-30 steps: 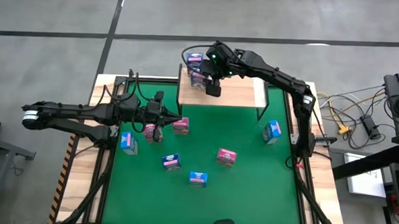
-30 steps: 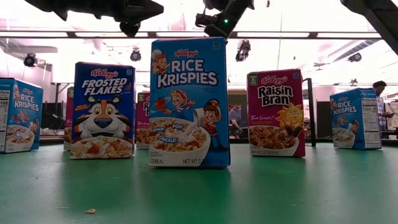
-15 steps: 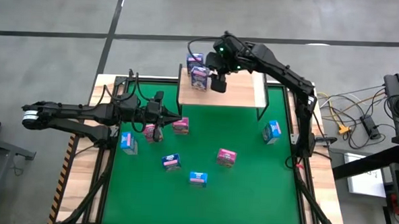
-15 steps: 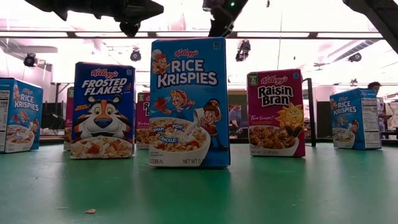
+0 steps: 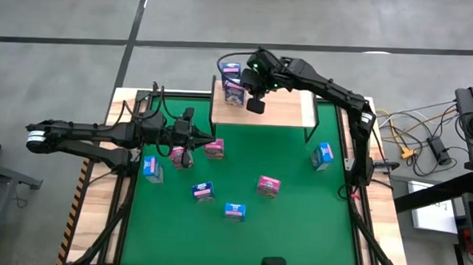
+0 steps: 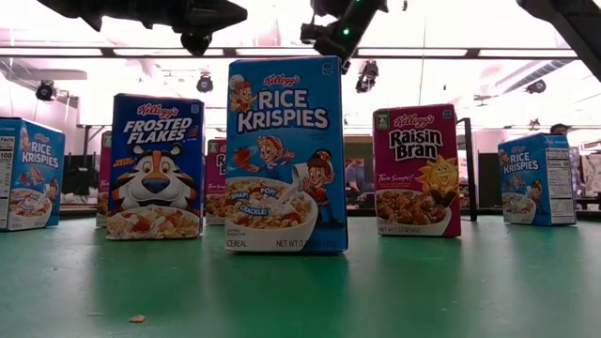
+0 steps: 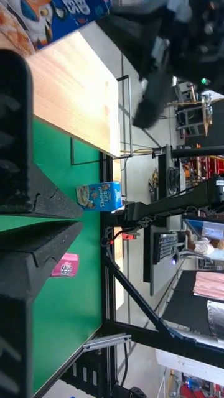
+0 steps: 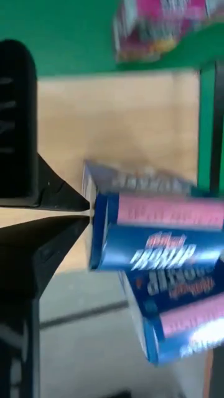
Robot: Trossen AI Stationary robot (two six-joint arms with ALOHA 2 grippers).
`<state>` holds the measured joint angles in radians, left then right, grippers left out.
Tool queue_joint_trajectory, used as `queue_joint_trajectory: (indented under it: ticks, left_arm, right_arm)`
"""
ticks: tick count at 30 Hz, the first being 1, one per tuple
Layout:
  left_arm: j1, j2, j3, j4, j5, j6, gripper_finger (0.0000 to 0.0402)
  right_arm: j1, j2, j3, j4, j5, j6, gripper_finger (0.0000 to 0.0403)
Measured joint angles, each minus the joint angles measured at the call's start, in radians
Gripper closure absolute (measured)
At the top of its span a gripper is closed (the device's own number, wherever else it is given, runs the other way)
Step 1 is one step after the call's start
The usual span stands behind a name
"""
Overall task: Stack cereal on shelf
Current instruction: Put the right blue cereal box on the shelf aligned with the other blue cereal box
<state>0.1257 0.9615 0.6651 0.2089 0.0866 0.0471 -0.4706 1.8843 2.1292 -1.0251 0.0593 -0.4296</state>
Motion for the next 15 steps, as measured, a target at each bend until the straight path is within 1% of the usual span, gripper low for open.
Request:
queue_joint_trajectory:
  ticks: [3,15]
  left_arm:
    - [0.000,0.000,0.000,0.000,0.000,0.000,0.0401]
    - [0.000,0.000,0.000,0.000,0.001,0.000,0.0401]
  right_arm:
    - [-0.003,0.001,-0.012,0.035,0.045,-0.006,0.0394]
    - [-0.003,0.001,-0.048,0.134,0.038,-0.017,0.0394]
